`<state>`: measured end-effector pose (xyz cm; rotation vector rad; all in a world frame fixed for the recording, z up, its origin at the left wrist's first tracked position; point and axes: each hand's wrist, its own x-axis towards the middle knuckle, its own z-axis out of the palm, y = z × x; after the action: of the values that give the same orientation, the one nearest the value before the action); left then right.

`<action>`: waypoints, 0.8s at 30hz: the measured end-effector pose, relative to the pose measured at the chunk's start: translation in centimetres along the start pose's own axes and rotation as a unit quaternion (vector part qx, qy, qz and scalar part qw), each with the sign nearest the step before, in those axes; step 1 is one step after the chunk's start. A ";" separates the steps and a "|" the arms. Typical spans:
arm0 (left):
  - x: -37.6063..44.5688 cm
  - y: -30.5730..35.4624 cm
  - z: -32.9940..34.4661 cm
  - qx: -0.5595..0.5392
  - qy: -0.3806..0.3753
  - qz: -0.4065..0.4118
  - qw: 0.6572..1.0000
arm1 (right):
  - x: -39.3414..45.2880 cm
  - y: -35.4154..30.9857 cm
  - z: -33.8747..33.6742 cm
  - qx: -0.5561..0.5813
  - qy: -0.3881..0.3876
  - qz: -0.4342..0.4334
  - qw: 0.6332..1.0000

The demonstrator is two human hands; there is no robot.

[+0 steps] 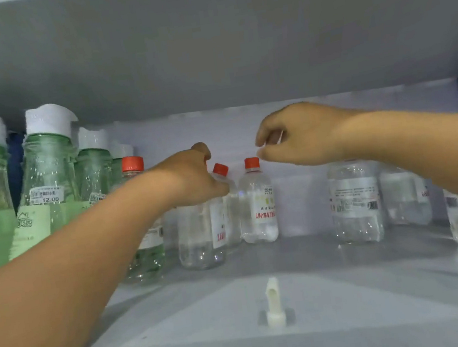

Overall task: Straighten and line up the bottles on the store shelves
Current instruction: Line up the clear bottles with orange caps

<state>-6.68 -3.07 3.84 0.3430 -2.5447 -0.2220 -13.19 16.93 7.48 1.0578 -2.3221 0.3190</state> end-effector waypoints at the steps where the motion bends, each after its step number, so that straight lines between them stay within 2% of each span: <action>1: -0.5 0.0 -0.5 -0.007 0.003 -0.005 1.000 | 1.0 -0.5 0.2 0.004 -0.012 -0.020 1.000; 4: -1.5 -0.2 -1.2 -0.044 0.012 -0.022 0.999 | 4.7 -1.2 1.3 -0.015 -0.029 -0.040 0.999; 9: -1.8 -0.9 -1.8 -0.069 -0.007 -0.034 0.997 | 9.9 -2.3 4.6 -0.101 -0.132 -0.039 0.985; 12: -1.3 -1.6 -1.7 -0.083 -0.015 -0.030 0.996 | 12.0 -2.6 6.8 -0.125 -0.150 -0.037 0.980; 17: -0.8 -2.4 -1.5 -0.095 -0.019 -0.032 0.995 | 15.3 -2.8 7.1 -0.034 -0.225 -0.008 0.974; 20: -0.7 -2.4 -1.3 -0.099 -0.012 -0.029 0.995 | 16.3 -2.1 6.9 0.001 -0.233 0.004 0.972; 24: -0.5 -2.5 -1.0 -0.103 -0.003 -0.028 0.994 | 16.3 -2.1 7.1 -0.056 -0.185 -0.003 0.981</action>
<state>-5.21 -5.34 3.83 0.3327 -2.4915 -0.5017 -23.04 2.49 11.17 1.1453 -2.6268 -0.0163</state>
